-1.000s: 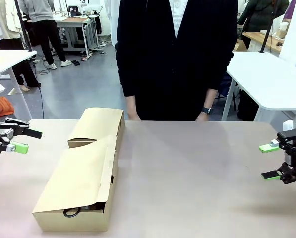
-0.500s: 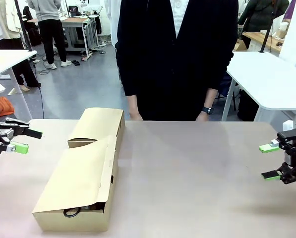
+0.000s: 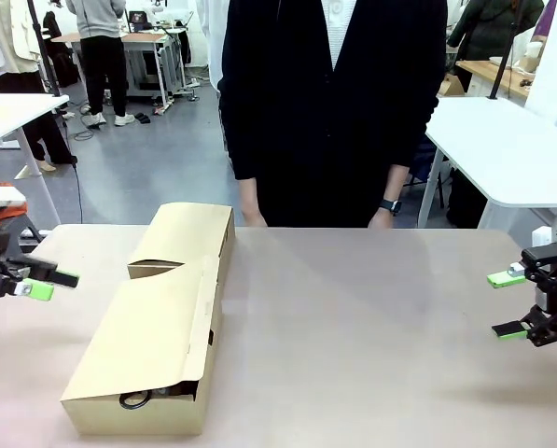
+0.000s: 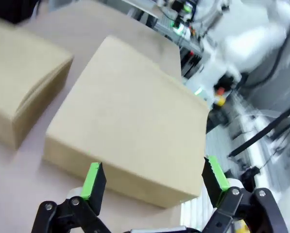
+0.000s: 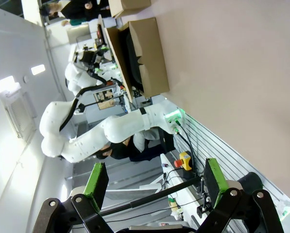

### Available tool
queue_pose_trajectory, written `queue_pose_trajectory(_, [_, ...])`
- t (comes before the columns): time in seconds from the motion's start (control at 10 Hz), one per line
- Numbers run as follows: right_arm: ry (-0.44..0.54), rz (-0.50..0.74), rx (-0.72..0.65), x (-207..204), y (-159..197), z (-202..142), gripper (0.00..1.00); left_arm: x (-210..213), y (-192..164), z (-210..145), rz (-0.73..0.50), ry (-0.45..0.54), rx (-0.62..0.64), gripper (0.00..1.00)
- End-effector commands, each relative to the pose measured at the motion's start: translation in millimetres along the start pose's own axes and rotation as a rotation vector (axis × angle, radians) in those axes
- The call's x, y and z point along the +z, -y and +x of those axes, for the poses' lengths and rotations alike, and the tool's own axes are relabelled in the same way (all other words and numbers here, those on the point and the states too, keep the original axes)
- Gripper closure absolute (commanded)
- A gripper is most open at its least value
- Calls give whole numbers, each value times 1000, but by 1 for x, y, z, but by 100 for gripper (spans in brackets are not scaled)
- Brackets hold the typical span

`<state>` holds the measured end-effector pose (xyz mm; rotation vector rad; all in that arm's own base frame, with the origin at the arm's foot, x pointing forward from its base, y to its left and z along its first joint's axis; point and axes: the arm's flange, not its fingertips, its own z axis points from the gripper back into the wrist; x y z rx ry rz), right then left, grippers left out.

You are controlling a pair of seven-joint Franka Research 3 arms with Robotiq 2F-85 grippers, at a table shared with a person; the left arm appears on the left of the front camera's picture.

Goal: Place items inside the box.
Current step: Close the lid of the Mailer Box closest to the robot.

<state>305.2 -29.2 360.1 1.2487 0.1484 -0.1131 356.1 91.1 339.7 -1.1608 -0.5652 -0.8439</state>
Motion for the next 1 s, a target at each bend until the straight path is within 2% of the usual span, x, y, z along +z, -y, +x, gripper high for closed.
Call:
queue_pose_trajectory(0.0, [3,15,-12,1,-5,0,0,38,-42,-10,-33,197,326,0])
queue_pose_trajectory(0.1, [3,15,-12,1,-5,0,0,0,0,0,0,0,0,0])
queue_pose_trajectory(0.9, [3,15,-12,1,-5,0,0,0,0,0,0,0,0,0])
